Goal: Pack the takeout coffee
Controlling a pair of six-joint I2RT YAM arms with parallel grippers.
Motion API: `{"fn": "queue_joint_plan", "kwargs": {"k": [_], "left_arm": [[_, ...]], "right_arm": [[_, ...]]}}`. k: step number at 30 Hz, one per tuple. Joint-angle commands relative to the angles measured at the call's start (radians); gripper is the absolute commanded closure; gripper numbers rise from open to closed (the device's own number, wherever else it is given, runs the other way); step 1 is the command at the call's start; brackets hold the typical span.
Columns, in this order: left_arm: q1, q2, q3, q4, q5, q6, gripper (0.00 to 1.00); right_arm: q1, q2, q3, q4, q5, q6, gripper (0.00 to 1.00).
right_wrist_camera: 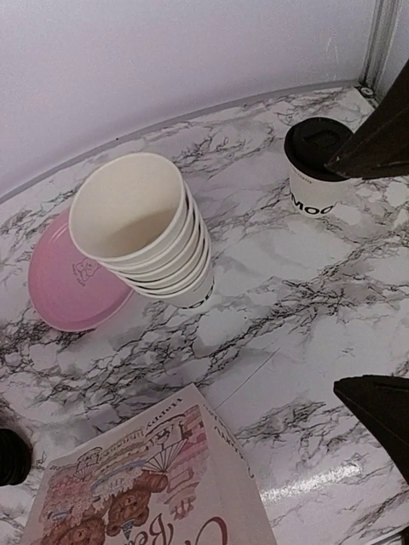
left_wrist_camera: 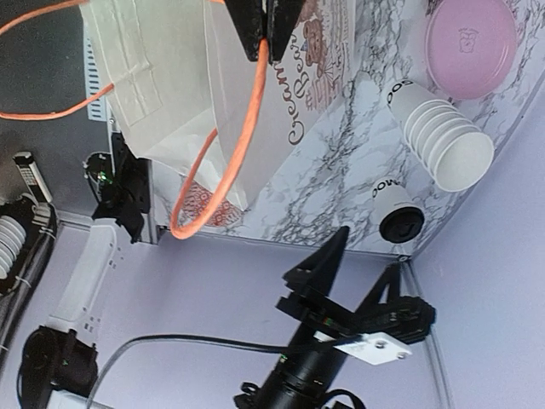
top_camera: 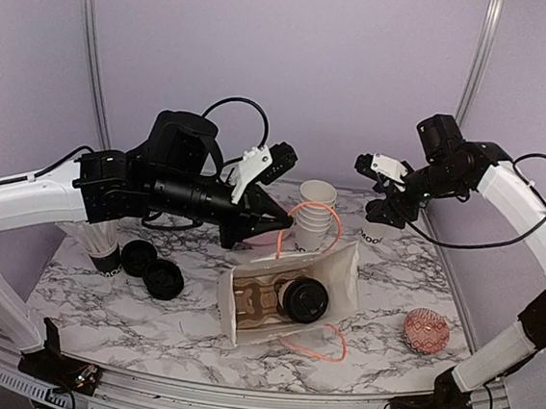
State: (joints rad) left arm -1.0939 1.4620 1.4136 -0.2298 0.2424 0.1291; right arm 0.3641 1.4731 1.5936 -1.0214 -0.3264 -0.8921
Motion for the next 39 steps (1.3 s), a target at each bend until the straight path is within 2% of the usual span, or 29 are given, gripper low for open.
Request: {"fn": "queue_joint_plan", "kwargs": {"k": [1, 5, 12, 16, 18, 21, 23, 27, 32, 39], "left_arm": [[0.089, 0.045, 0.04, 0.015, -0.017, -0.022, 1.0], [0.143, 0.068, 0.042, 0.015, -0.009, -0.028, 1.0], [0.216, 0.119, 0.051, 0.036, -0.107, -0.024, 0.94], [0.253, 0.121, 0.036, 0.132, -0.091, -0.082, 0.88], [0.265, 0.119, 0.034, 0.162, -0.081, -0.099, 0.81], [0.276, 0.121, 0.044, 0.164, -0.101, -0.116, 0.57], [0.28, 0.115, 0.046, 0.162, -0.13, -0.121, 0.46], [0.284, 0.09, 0.043, 0.153, -0.16, -0.121, 0.33], [0.285, 0.057, 0.036, 0.149, -0.155, -0.121, 0.27], [0.285, 0.023, 0.03, 0.145, -0.145, -0.152, 0.27]], "right_arm": [[-0.011, 0.038, 0.04, -0.001, 0.03, 0.056, 0.23], [-0.021, 0.069, 0.039, 0.023, 0.069, 0.077, 0.23], [-0.09, 0.185, 0.049, 0.122, 0.151, 0.202, 0.23], [-0.162, 0.264, 0.073, 0.18, 0.134, 0.297, 0.22], [-0.195, 0.304, 0.083, 0.22, 0.129, 0.342, 0.2], [-0.228, 0.357, 0.1, 0.268, 0.127, 0.378, 0.17], [-0.241, 0.381, 0.1, 0.305, 0.126, 0.392, 0.16], [-0.257, 0.424, 0.11, 0.351, 0.121, 0.421, 0.16], [-0.262, 0.474, 0.138, 0.374, 0.104, 0.448, 0.16], [-0.268, 0.534, 0.191, 0.367, 0.103, 0.474, 0.16]]}}
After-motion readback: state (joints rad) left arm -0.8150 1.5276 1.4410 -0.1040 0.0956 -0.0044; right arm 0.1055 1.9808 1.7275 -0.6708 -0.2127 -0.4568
